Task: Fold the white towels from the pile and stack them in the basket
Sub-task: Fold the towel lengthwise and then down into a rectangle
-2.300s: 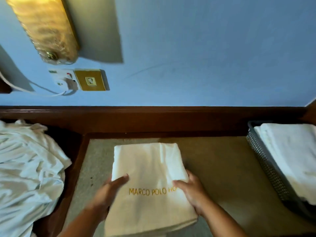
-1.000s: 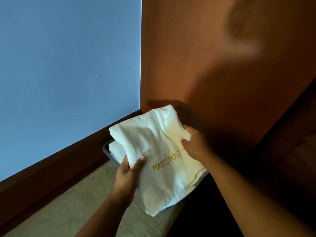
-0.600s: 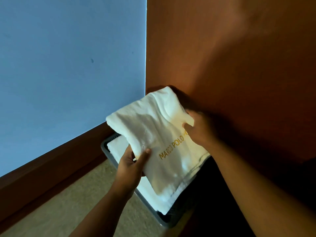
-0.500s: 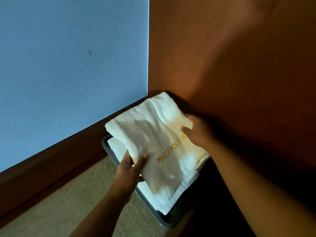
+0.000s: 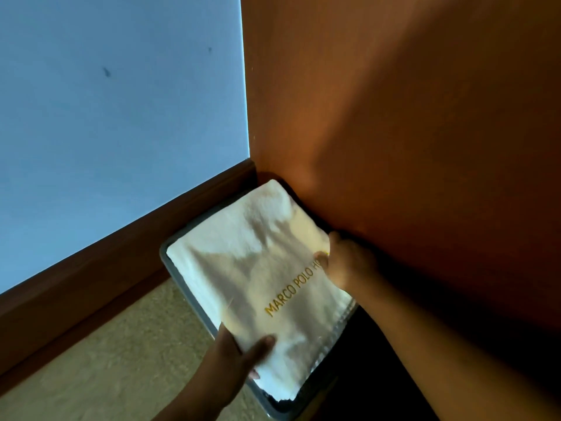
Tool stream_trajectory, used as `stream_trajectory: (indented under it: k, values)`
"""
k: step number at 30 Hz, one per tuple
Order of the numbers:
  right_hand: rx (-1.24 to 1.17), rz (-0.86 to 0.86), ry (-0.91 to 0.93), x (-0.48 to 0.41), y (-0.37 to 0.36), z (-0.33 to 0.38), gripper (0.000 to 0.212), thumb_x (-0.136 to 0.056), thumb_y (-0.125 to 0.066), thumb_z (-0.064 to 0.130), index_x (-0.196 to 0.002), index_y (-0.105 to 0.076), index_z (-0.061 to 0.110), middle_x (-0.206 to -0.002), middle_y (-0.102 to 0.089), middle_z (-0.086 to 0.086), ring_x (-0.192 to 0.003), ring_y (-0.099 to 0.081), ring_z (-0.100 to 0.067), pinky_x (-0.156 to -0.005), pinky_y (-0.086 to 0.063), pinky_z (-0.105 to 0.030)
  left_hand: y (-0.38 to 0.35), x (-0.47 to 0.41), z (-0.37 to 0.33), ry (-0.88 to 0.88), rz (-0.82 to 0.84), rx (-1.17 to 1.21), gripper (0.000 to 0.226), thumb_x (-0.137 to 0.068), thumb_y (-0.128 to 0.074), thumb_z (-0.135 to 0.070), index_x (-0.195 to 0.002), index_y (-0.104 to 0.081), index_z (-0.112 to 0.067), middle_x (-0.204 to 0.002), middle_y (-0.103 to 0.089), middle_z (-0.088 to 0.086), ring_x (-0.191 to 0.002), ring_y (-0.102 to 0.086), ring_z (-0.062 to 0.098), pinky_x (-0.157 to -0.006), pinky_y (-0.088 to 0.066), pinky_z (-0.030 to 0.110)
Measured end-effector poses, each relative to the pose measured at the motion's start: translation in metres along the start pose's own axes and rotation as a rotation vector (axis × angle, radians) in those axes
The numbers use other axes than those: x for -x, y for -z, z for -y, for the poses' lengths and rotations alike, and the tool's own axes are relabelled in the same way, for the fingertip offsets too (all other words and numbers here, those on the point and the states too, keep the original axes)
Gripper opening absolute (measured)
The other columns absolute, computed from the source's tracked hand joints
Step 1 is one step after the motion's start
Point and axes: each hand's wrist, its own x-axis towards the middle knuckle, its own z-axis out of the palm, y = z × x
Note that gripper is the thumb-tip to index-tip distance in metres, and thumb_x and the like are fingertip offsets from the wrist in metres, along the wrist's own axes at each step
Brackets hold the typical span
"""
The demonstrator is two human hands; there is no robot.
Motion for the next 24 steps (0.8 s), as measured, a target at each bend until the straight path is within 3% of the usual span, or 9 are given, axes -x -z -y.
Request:
stream_trajectory:
  k: [2, 3, 4, 7, 9, 12, 15, 19, 24]
  values:
    - [0.116, -0.029, 0.009, 0.002, 0.005, 0.002, 0.052, -0.093, -0.058, 0.054, -0.126, -0.048, 0.015, -0.128, -0.055, -0.013, -0.116, -0.056, -0.034, -0.090, -0.045, -0.039, 0.008, -0.007, -0.004, 0.053, -0.078, 0.023, 0.142, -0.050, -0.090, -0.067, -0.159, -0.011, -0.024, -0.132, -0.067, 0.006, -0.109, -0.071, 0.024, -0.083, -0.060, 0.052]
    - [0.158, -0.053, 0.034, 0.004, 0.003, 0.003, 0.057, -0.091, -0.061, 0.051, -0.134, -0.045, 0.017, -0.132, -0.050, -0.013, -0.120, -0.051, -0.034, -0.095, -0.041, -0.040, 0.013, -0.011, -0.009, 0.021, -0.211, -0.024, 0.152, -0.052, -0.089, -0.067, -0.158, 0.015, -0.033, -0.147, -0.054, 0.011, -0.123, -0.063, 0.031, -0.096, -0.053, 0.058]
    - [0.182, -0.099, 0.087, 0.009, -0.002, 0.003, 0.063, -0.089, -0.065, 0.046, -0.141, -0.042, 0.018, -0.134, -0.046, -0.013, -0.121, -0.047, -0.034, -0.098, -0.038, -0.041, 0.019, -0.016, -0.013, -0.049, -0.369, -0.124, 0.151, -0.057, -0.086, -0.065, -0.152, 0.027, -0.039, -0.159, -0.035, 0.017, -0.137, -0.047, 0.039, -0.109, -0.039, 0.062]
    - [0.017, -0.315, 0.336, 0.019, -0.026, 0.008, 0.064, -0.083, -0.067, 0.033, -0.143, -0.050, 0.021, -0.132, -0.050, -0.014, -0.117, -0.050, -0.038, -0.099, -0.043, -0.047, 0.026, -0.029, -0.048, -0.321, -0.720, -0.689, 0.123, -0.079, -0.071, -0.061, -0.159, 0.014, -0.022, -0.167, 0.002, 0.018, -0.153, -0.004, 0.038, -0.121, -0.013, 0.054]
    - [-0.203, -0.256, 0.361, 0.025, -0.039, 0.013, 0.061, -0.089, -0.047, 0.048, -0.146, -0.049, 0.025, -0.145, -0.046, -0.017, -0.132, -0.044, -0.040, -0.107, -0.041, -0.052, 0.022, -0.048, -0.067, -0.458, -0.625, -0.936, 0.100, -0.089, -0.055, -0.066, -0.162, 0.001, -0.025, -0.168, 0.012, 0.010, -0.154, 0.004, 0.033, -0.121, -0.010, 0.052]
    - [-0.275, -0.005, 0.218, 0.040, -0.057, 0.018, 0.084, -0.081, -0.013, 0.077, -0.157, -0.018, 0.041, -0.168, -0.007, -0.004, -0.154, -0.004, -0.022, -0.122, -0.007, -0.052, 0.023, -0.086, -0.060, -0.517, -0.359, -1.270, 0.088, -0.088, -0.021, -0.079, -0.161, -0.004, -0.034, -0.167, 0.019, 0.005, -0.154, 0.015, 0.031, -0.122, 0.000, 0.050]
    - [-0.279, -0.040, 0.132, 0.048, -0.064, 0.013, 0.103, -0.070, -0.011, 0.096, -0.157, -0.009, 0.043, -0.168, 0.007, 0.000, -0.154, 0.006, -0.021, -0.121, 0.001, -0.052, 0.032, -0.110, -0.044, -0.455, -0.301, -1.375, 0.098, -0.076, -0.009, -0.088, -0.160, 0.001, -0.038, -0.163, 0.030, 0.002, -0.152, 0.023, 0.030, -0.121, 0.007, 0.052]
    - [-0.311, -0.003, 0.098, 0.057, -0.068, 0.002, 0.114, -0.062, -0.012, 0.101, -0.158, -0.004, 0.041, -0.168, 0.011, -0.001, -0.154, 0.011, -0.018, -0.122, 0.004, -0.046, 0.036, -0.120, -0.040, -0.435, -0.253, -1.397, 0.109, -0.065, 0.008, -0.097, -0.158, 0.011, -0.040, -0.161, 0.034, 0.002, -0.149, 0.031, 0.030, -0.120, 0.011, 0.052]
    - [-0.408, 0.080, 0.052, 0.082, -0.070, -0.010, 0.115, -0.058, -0.026, 0.103, -0.154, 0.005, 0.050, -0.165, 0.021, 0.002, -0.152, 0.020, -0.017, -0.121, 0.009, -0.048, 0.032, -0.111, -0.041, -0.409, -0.206, -1.405, 0.114, -0.065, 0.001, -0.098, -0.156, 0.021, -0.033, -0.158, 0.041, 0.007, -0.145, 0.037, 0.032, -0.119, 0.015, 0.054]
